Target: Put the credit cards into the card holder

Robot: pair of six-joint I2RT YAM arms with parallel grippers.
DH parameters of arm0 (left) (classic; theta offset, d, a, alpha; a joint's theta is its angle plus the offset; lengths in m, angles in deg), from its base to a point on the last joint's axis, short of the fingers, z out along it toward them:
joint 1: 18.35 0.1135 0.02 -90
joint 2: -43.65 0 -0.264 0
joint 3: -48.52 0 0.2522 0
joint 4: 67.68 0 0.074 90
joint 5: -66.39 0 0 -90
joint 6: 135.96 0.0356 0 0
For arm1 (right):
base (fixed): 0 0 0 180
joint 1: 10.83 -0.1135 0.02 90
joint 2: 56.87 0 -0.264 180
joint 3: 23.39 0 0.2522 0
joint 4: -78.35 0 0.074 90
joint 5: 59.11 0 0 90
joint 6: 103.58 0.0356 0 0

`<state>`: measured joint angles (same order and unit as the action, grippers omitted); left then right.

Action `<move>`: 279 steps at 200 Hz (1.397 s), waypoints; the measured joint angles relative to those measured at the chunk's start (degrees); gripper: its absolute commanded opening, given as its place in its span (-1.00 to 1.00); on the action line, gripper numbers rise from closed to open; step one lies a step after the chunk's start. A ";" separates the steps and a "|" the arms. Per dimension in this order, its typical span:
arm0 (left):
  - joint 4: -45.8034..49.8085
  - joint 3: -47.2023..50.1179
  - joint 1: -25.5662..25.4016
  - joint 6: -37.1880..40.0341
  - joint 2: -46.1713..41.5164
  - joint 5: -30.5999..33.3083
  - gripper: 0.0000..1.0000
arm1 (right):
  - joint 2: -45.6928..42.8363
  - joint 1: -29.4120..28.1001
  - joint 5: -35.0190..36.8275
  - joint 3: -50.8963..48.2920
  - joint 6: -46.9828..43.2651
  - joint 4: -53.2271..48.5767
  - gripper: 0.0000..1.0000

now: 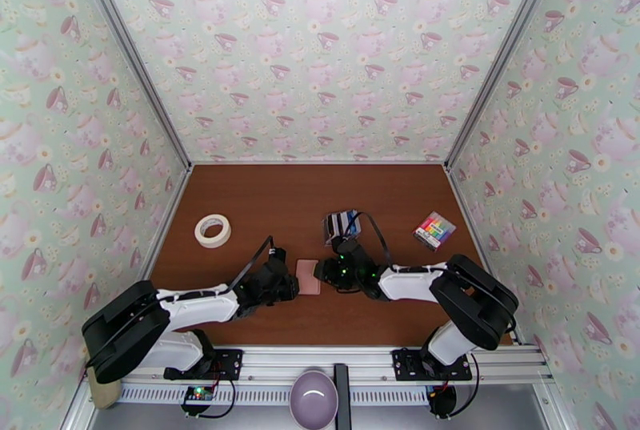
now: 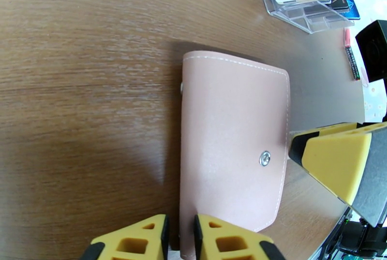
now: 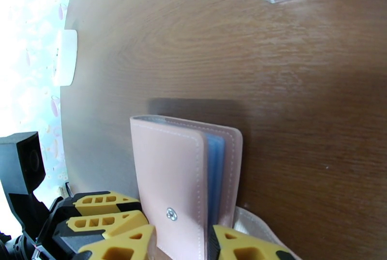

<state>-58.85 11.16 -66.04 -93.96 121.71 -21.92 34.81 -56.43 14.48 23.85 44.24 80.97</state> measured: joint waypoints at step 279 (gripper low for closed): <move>10.12 -3.30 1.86 4.98 -8.50 -2.58 -0.06 | 0.42 0.00 -4.90 1.84 2.03 3.50 -0.30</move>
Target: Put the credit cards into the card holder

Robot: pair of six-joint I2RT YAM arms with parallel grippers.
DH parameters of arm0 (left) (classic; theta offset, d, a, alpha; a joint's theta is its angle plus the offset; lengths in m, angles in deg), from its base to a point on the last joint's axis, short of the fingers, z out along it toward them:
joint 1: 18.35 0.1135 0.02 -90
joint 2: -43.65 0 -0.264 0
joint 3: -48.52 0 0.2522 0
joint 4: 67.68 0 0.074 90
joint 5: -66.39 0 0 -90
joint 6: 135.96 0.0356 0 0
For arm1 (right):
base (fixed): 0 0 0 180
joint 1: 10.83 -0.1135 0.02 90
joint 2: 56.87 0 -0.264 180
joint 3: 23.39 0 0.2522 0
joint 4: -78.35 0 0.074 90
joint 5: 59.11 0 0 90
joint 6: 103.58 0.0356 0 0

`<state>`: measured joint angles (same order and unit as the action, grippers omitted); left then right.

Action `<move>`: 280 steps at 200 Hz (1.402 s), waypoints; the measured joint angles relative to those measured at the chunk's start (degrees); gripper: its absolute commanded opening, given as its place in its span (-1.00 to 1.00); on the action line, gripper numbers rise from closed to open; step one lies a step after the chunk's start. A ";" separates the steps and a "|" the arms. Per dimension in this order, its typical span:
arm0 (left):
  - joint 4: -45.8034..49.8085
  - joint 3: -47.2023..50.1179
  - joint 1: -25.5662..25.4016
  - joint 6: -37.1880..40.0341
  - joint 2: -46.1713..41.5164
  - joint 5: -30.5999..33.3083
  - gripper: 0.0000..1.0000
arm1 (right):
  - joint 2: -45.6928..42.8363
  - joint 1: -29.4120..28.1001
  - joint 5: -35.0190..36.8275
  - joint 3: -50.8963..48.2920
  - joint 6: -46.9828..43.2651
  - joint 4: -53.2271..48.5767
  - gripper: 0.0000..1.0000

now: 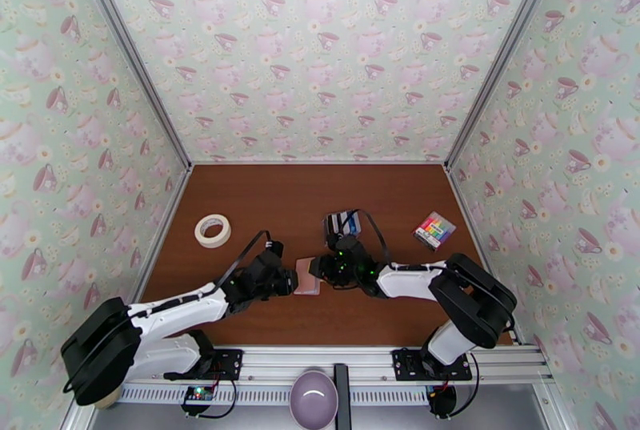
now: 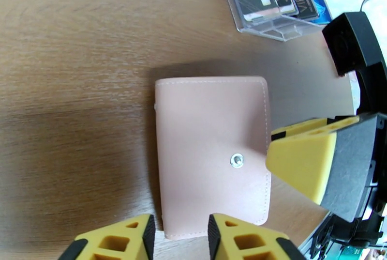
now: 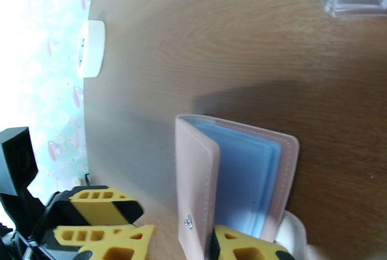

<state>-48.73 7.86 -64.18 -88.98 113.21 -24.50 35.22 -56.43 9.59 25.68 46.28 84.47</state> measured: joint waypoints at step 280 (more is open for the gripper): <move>13.22 -7.41 -7.04 7.15 -2.10 12.57 -0.31 | 8.02 -1.31 -7.32 4.83 10.47 15.23 -0.30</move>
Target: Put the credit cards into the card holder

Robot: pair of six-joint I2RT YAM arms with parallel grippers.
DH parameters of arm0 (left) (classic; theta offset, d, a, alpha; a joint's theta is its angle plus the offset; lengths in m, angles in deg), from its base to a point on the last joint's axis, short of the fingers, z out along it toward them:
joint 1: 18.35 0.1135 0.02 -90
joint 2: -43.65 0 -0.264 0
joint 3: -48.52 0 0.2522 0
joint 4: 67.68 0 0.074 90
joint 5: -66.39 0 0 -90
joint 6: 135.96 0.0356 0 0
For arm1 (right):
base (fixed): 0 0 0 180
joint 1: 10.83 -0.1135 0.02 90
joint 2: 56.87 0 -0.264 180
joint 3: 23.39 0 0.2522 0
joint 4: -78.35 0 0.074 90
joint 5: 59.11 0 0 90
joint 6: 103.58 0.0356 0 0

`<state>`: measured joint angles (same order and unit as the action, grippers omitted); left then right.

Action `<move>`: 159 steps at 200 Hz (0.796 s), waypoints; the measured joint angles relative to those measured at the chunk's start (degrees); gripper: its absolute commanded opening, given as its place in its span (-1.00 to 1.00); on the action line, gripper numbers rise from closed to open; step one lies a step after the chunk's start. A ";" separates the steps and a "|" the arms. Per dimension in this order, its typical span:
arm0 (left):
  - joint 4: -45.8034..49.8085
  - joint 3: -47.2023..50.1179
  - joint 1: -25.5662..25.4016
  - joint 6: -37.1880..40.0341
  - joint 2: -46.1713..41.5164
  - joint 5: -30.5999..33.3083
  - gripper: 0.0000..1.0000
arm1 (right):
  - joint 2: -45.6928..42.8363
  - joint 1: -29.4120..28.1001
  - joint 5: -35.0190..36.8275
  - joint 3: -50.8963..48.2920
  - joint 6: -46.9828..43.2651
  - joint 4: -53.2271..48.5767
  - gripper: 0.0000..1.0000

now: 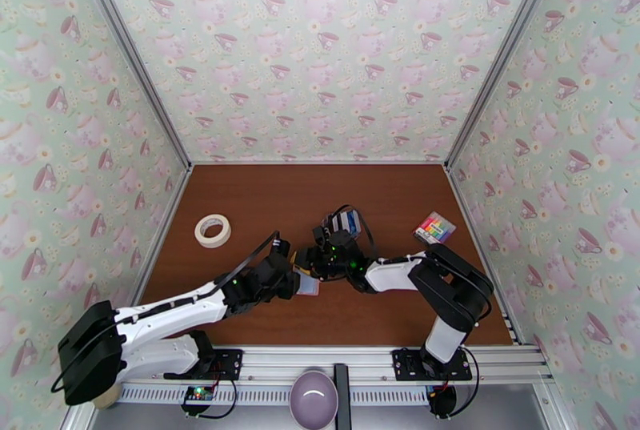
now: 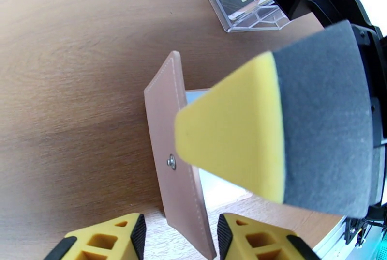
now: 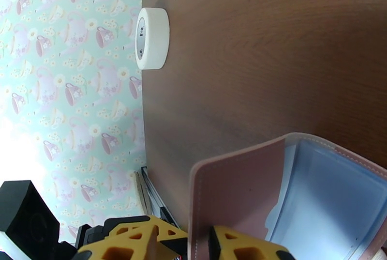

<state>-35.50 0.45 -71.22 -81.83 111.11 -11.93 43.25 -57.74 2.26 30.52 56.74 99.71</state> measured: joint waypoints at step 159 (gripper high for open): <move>0.20 -2.19 0.07 0.55 4.48 1.55 -0.75 | -0.94 -1.20 2.16 -3.82 0.48 -0.37 -0.33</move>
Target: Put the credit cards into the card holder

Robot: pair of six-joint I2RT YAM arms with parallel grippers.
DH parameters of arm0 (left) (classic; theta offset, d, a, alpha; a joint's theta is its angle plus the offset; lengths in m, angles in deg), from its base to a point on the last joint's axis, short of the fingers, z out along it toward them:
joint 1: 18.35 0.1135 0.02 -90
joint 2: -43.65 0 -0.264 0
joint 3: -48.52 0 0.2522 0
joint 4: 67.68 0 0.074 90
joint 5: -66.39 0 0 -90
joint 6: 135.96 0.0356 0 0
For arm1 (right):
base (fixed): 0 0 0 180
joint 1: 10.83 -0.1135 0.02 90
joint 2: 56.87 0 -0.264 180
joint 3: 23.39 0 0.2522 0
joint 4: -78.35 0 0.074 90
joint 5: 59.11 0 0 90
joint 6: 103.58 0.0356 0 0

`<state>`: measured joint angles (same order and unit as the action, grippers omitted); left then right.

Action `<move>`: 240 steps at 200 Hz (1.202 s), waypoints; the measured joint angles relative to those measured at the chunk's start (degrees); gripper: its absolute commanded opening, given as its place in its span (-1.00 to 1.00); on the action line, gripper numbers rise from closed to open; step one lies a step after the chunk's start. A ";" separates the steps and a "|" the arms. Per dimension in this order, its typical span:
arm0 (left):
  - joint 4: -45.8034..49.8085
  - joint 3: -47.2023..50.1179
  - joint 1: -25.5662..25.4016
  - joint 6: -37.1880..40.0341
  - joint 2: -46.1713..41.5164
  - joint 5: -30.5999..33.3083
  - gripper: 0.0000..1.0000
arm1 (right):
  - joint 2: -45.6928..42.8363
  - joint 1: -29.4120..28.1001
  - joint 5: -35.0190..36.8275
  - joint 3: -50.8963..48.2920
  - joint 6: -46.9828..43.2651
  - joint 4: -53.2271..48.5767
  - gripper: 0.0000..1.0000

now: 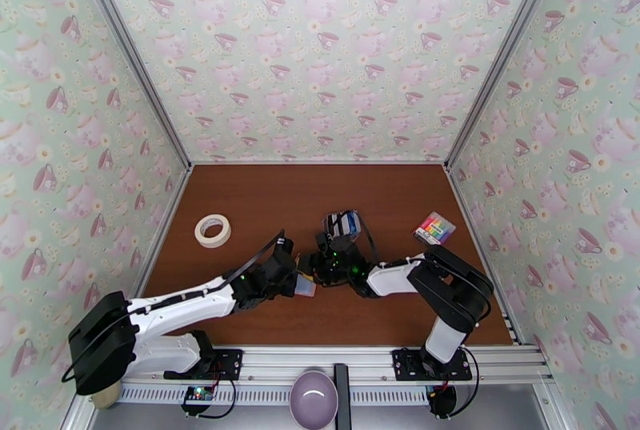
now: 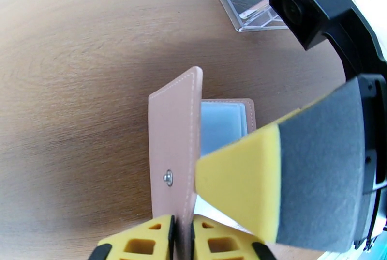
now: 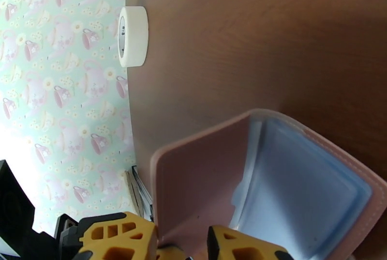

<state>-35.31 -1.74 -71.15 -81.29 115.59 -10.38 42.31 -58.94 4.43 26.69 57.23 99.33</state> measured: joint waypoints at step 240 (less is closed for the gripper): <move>-2.84 9.66 4.92 -4.98 -7.30 3.02 -0.25 | 0.50 1.38 4.74 -2.51 -2.49 -6.43 -0.37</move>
<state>-38.15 7.93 -66.23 -86.27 108.29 -7.36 42.81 -57.57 9.17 24.18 54.73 92.91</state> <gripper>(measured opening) 0.348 0.316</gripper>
